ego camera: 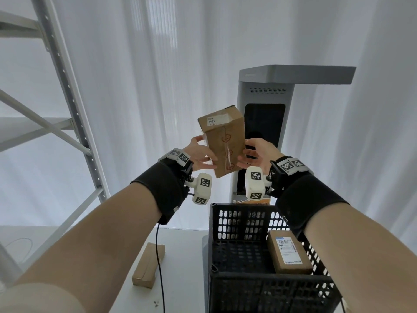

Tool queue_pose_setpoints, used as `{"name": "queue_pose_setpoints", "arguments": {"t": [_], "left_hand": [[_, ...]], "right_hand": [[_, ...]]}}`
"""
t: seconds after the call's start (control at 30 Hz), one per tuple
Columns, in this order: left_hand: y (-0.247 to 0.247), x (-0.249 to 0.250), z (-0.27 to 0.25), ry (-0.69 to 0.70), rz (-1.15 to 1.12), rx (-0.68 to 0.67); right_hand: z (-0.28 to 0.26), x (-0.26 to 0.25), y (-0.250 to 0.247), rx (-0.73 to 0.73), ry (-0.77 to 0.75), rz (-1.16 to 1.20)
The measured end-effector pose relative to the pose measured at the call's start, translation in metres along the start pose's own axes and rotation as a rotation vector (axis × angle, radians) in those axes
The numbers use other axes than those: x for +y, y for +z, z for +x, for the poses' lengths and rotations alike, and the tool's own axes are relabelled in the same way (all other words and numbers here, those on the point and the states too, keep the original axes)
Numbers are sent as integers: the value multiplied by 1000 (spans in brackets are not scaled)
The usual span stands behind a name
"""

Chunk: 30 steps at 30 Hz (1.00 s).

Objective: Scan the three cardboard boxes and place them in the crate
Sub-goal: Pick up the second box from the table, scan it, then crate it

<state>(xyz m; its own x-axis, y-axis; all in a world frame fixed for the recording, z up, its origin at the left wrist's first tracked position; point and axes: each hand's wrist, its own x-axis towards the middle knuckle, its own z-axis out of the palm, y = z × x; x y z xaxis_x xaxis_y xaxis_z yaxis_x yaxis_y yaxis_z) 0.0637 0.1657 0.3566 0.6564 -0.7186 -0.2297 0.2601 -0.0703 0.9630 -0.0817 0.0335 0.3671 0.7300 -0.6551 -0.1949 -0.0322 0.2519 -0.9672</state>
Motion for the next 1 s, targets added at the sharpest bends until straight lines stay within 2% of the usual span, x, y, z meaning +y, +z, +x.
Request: {"name": "queue_pose_setpoints", "arguments": {"t": [0.13,0.3,0.47,0.63,1.0], "left_hand": [[3,-4,-1,-83,118,51],[3,-15,-4,-120,360,-84],[4,-18,0,-111,247,-79],[-7,-21,2,-88,232,-76],[-2,-51,21,-170,237,-216]], "right_hand": [[2,2,-5,25,33,-18],[-3,1,-5,-46,96,-189],[-2,8,0,-77,121,-174],[5,15,2,-18,110,-153],[24,55,-12,94,157,-167]]}}
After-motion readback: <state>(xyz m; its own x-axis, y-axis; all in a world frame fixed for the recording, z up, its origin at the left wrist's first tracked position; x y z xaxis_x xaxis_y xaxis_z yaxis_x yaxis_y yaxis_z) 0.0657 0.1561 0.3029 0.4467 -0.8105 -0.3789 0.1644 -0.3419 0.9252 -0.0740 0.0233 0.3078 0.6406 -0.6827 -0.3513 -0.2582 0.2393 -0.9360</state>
